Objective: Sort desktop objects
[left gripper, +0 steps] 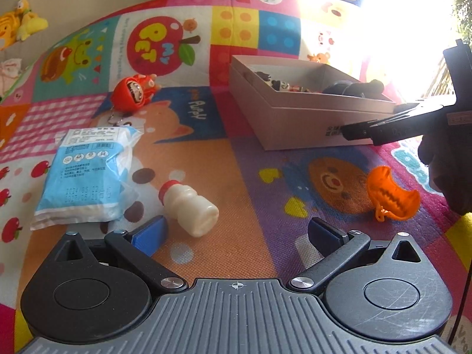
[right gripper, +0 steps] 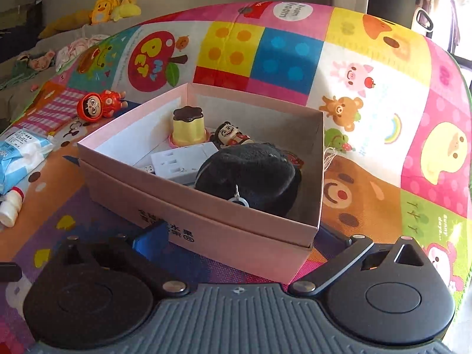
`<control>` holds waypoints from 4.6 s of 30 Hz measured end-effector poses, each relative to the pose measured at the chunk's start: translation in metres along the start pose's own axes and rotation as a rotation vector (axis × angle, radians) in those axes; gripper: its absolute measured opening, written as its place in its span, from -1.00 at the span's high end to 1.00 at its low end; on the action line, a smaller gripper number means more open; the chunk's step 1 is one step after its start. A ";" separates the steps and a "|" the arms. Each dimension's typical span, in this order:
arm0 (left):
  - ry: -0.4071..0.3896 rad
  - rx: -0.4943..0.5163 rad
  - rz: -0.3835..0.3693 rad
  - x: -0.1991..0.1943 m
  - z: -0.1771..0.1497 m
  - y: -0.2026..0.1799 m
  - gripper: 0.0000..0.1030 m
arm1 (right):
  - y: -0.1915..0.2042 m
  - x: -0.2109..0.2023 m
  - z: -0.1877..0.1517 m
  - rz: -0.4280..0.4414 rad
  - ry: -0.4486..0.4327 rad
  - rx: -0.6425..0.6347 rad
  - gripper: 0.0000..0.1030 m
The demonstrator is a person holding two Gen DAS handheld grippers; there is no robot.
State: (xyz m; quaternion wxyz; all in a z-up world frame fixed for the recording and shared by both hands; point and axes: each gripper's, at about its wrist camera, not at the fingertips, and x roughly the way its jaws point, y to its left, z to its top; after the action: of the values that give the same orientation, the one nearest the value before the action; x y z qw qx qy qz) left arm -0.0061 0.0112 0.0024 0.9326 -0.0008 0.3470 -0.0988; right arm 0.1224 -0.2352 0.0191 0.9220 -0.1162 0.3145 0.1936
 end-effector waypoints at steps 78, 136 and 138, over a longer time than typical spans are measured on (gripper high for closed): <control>-0.030 -0.011 0.095 -0.026 0.010 0.022 -0.83 | 0.076 -0.088 -0.072 0.001 0.080 -0.069 -0.67; -0.157 0.227 -0.023 0.083 0.148 -0.047 -0.41 | 0.003 -0.186 0.016 0.044 -0.172 0.059 0.00; -0.170 0.194 -0.012 0.082 0.131 -0.036 -0.69 | -0.001 -0.175 0.020 0.041 -0.157 0.067 0.00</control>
State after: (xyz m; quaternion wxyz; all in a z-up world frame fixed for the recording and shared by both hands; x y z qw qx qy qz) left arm 0.1327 -0.0479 0.0509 0.9538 0.0787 0.2555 -0.1372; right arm 0.0060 -0.2790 0.1438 0.9430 -0.0631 0.2498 0.2105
